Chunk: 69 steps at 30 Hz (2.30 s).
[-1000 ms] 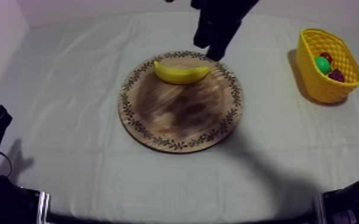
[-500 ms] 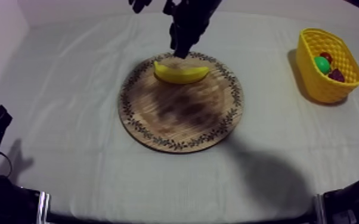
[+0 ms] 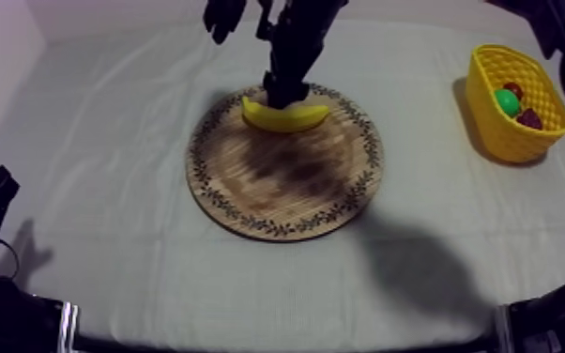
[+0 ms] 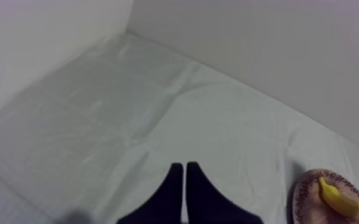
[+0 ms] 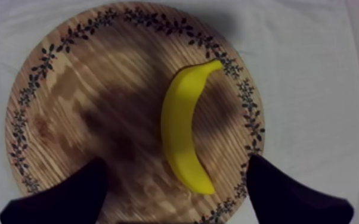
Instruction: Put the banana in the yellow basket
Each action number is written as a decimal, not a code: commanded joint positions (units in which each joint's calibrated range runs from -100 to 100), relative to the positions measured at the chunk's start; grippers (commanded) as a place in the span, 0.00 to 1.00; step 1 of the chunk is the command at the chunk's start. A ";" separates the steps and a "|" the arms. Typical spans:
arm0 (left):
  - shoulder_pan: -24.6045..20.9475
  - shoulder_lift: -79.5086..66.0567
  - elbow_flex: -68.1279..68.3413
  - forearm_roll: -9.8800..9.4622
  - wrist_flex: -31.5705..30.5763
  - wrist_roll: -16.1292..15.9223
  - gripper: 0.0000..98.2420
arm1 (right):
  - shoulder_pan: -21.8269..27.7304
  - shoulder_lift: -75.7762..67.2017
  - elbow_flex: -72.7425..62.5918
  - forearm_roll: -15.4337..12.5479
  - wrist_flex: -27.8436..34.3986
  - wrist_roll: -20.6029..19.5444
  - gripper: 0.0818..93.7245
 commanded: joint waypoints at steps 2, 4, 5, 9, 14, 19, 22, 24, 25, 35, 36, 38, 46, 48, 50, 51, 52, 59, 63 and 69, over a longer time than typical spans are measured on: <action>-0.02 0.04 0.00 0.03 0.00 0.02 0.00 | 0.09 2.79 -1.55 0.46 -0.27 0.10 0.86; -0.02 0.04 0.00 0.03 0.00 0.02 0.00 | 0.27 4.79 -3.02 0.84 -0.26 0.14 0.86; -0.02 0.04 0.00 0.03 0.00 0.02 0.00 | 0.39 5.76 -3.71 0.98 -0.24 0.20 0.85; -0.02 0.04 0.00 0.03 0.00 0.02 0.00 | 0.67 9.66 -5.92 1.61 -0.92 0.23 0.83; -0.02 0.04 0.00 0.03 0.00 0.02 0.00 | 0.82 14.56 -9.22 2.53 -1.17 -0.25 0.81; -0.02 0.04 0.00 0.03 0.00 0.02 0.00 | 0.83 17.66 -11.32 2.93 -0.59 -0.60 0.80; -0.02 0.04 0.00 0.03 0.00 0.02 0.00 | 0.72 18.78 -12.12 2.98 -0.28 -0.72 0.76; -0.02 0.04 0.00 0.03 0.00 0.02 0.00 | 0.69 19.32 -12.48 2.89 -0.09 -0.74 0.71; -0.02 0.04 0.00 0.03 0.00 0.02 0.00 | 0.63 19.58 -12.60 2.91 0.10 -0.80 0.69; -0.02 0.04 0.00 0.03 0.00 0.02 0.00 | 0.14 21.24 -11.27 4.26 0.41 -1.73 0.51; -0.02 0.04 0.00 0.03 0.00 0.02 0.00 | 0.18 21.35 -11.25 4.34 0.35 -1.78 0.49; -0.02 0.04 0.00 0.03 0.00 0.02 0.00 | 0.29 21.53 -11.32 4.44 0.24 -1.84 0.43; -0.02 0.04 0.00 0.03 0.00 0.02 0.00 | 1.03 21.27 -11.79 4.82 0.66 -1.45 0.16; -0.02 0.04 0.00 0.03 0.00 0.02 0.00 | 1.32 20.17 -12.22 4.48 1.68 -1.05 0.14; -0.02 0.04 0.00 0.03 0.00 0.02 0.00 | 1.59 18.42 -12.73 3.92 2.92 -0.64 0.14; -0.02 0.04 0.00 0.03 0.00 0.02 0.00 | 1.77 17.34 -12.91 3.57 3.54 -0.40 0.14; -0.02 0.04 0.00 0.03 0.00 0.02 0.00 | 1.97 16.13 -13.00 3.21 4.09 -0.15 0.14; -0.02 0.04 0.00 0.03 0.00 0.02 0.00 | 4.39 5.36 -10.80 1.78 5.49 0.88 0.14; -0.02 0.04 0.00 0.03 0.00 0.02 0.00 | 6.98 -0.72 -10.01 1.07 5.64 1.02 0.14; -0.02 0.04 0.00 0.03 0.00 0.02 0.00 | 11.40 -7.87 -9.41 0.33 8.11 0.21 0.17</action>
